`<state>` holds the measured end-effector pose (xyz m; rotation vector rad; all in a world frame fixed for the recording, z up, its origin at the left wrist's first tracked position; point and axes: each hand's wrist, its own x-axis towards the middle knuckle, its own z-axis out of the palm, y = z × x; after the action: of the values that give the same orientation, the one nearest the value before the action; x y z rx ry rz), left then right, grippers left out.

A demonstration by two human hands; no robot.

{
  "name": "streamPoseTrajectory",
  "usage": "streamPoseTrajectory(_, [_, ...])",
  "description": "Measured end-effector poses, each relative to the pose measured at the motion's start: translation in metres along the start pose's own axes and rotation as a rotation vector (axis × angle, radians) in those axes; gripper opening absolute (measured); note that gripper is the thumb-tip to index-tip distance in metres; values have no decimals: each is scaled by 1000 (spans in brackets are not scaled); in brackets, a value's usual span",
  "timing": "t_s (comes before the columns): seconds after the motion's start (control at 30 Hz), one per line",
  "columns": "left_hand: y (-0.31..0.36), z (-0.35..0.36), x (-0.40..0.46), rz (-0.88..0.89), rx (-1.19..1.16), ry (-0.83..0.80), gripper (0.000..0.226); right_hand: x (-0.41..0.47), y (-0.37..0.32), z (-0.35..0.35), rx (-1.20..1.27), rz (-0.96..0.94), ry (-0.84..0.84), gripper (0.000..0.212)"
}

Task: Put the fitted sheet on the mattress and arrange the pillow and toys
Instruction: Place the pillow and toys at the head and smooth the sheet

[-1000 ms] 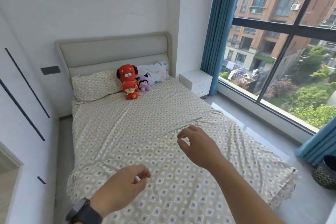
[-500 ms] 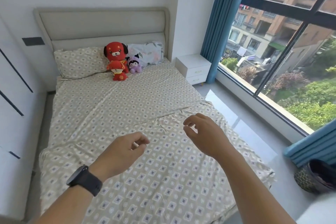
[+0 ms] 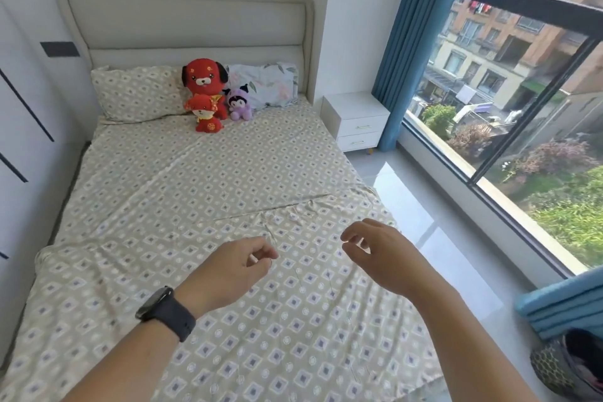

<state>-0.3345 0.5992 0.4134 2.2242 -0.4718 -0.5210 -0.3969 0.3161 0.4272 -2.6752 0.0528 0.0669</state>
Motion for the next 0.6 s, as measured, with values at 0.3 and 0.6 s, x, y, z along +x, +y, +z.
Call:
streamPoseTrajectory(0.3, [133,145,87,-83,-127,80,11,24,188,-114,-80,-91,-66,12])
streamPoseTrajectory(0.6, [206,220,142,-78,-32,-58,11,2,296,-176,-58,-40,5,11])
